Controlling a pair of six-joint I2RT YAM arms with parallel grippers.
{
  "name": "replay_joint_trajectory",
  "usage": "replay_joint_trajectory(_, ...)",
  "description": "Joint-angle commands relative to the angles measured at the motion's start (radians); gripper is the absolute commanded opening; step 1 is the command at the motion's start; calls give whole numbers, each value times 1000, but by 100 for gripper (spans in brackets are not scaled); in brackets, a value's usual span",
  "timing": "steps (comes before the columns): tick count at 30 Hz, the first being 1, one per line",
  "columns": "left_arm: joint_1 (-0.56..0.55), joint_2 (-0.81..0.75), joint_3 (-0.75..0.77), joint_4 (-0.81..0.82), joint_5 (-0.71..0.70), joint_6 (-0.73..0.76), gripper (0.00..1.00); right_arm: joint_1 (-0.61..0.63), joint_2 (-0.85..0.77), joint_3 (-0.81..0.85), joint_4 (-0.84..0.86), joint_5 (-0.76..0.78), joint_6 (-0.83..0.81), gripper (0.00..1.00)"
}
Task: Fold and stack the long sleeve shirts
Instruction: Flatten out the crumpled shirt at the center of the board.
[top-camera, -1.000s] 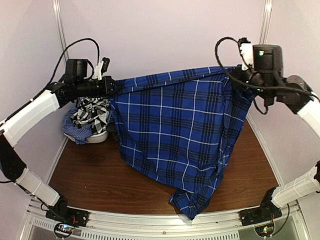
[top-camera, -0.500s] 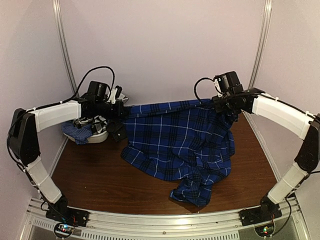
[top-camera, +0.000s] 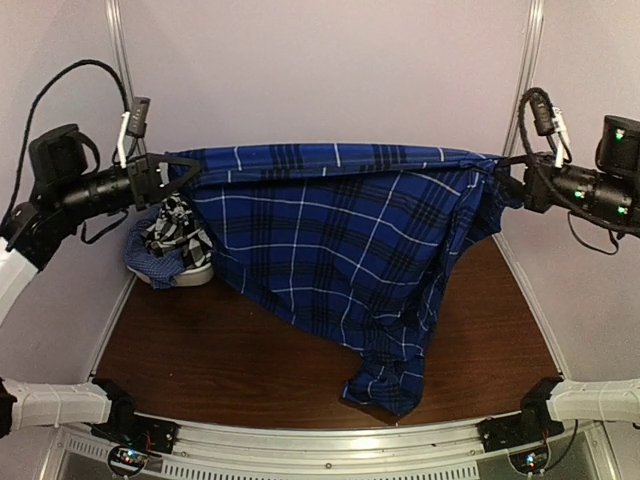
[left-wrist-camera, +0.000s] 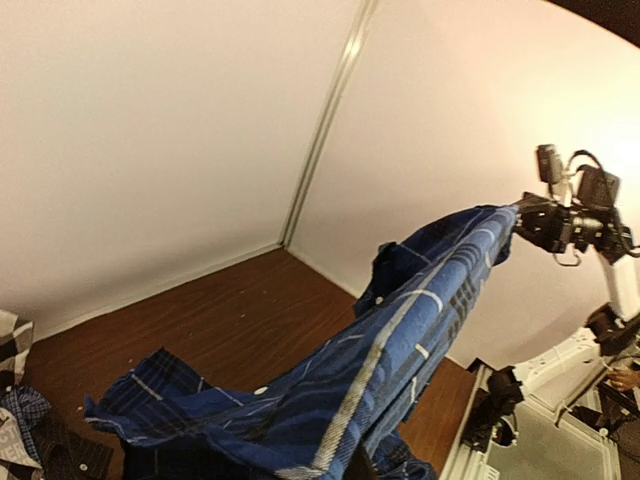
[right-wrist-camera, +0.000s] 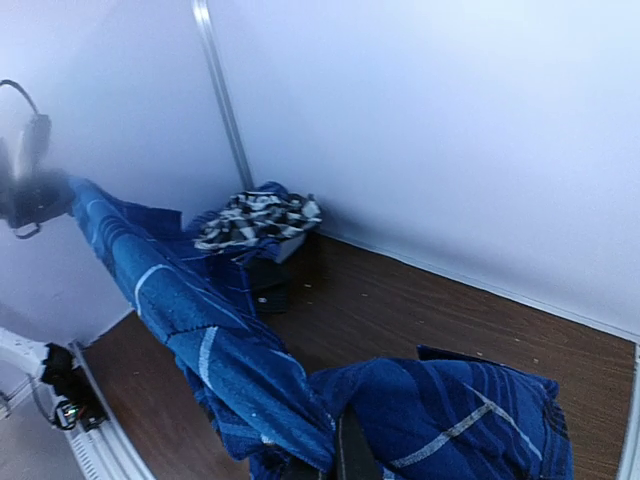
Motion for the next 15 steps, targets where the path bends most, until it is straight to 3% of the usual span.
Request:
replay_joint_trajectory(1,5,-201,-30,-66,85,-71,0,-12,-139,66,-89,-277,89,0)
replay_joint_trajectory(5,4,-317,-6,-64,91,-126,0,-11,-195,144,-104,-331,126,0)
replay_joint_trajectory(8,4,-325,3,-64,71,-161,0,-12,-181,158,-120,-272,148,0)
replay_joint_trajectory(15,4,-128,-82,-48,-148,-183,0,-12,-29,44,-122,207,145,0)
